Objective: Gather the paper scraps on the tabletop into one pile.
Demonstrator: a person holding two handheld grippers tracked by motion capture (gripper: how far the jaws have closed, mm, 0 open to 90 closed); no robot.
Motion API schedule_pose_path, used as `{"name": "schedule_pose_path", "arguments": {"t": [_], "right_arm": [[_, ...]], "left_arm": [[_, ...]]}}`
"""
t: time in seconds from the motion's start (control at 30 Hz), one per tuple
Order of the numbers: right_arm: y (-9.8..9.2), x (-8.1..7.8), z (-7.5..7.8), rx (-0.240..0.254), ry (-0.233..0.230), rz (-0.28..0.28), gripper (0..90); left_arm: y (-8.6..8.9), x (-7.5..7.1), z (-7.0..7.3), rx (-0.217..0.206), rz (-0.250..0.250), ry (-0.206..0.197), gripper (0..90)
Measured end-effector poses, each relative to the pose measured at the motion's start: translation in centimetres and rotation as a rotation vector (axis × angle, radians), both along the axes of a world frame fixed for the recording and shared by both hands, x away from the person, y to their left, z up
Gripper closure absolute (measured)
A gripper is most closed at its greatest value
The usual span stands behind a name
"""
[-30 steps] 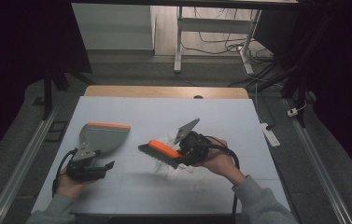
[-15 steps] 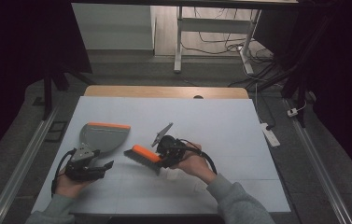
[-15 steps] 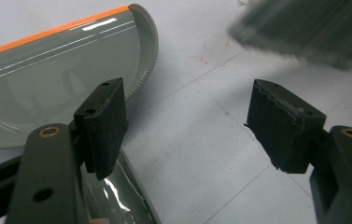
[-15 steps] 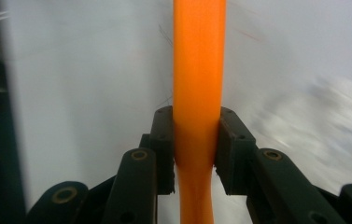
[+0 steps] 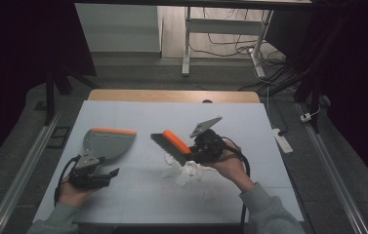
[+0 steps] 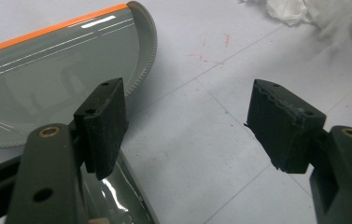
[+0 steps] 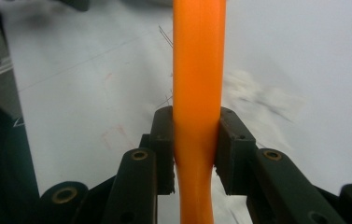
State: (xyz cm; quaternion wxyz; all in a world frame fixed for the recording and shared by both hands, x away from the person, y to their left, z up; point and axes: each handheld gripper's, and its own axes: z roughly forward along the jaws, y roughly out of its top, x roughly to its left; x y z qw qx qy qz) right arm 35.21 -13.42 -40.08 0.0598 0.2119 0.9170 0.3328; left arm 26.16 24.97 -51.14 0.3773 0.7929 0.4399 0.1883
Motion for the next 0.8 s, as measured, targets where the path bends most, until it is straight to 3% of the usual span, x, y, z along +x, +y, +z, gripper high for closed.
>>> {"name": "schedule_pose_path", "arguments": {"t": [0.1,0.23,0.37,0.43,0.5,0.73,0.8], "right_arm": [[-2.7,0.2,0.4,0.001,0.006,-0.119,70.6],[-6.1,0.5,-1.0,-0.146,-0.026,-0.287,70.6],[-8.5,1.1,-3.4,-0.239,0.029,-0.398,70.6],[-8.8,1.3,-4.3,-0.257,0.047,-0.415,70.6],[-8.7,1.4,-4.6,-0.221,0.052,-0.425,70.6],[-5.0,2.0,-5.5,-0.163,0.073,-0.344,70.6],[-3.9,2.3,-5.7,-0.156,0.056,-0.327,70.6]], "left_arm": [[0.0,0.0,0.0,-0.002,-0.002,-0.001,29.6],[-0.1,-0.1,0.0,0.0,-0.01,-0.002,29.6],[-0.1,0.0,0.0,-0.003,-0.015,-0.002,29.6],[-0.1,0.1,0.0,-0.001,-0.017,-0.001,29.6],[-0.2,0.1,0.0,0.001,-0.017,-0.002,29.6],[-0.1,-0.1,-0.1,0.005,-0.007,-0.002,29.6],[-0.1,-0.1,-0.1,0.005,-0.004,-0.002,29.6]]}}
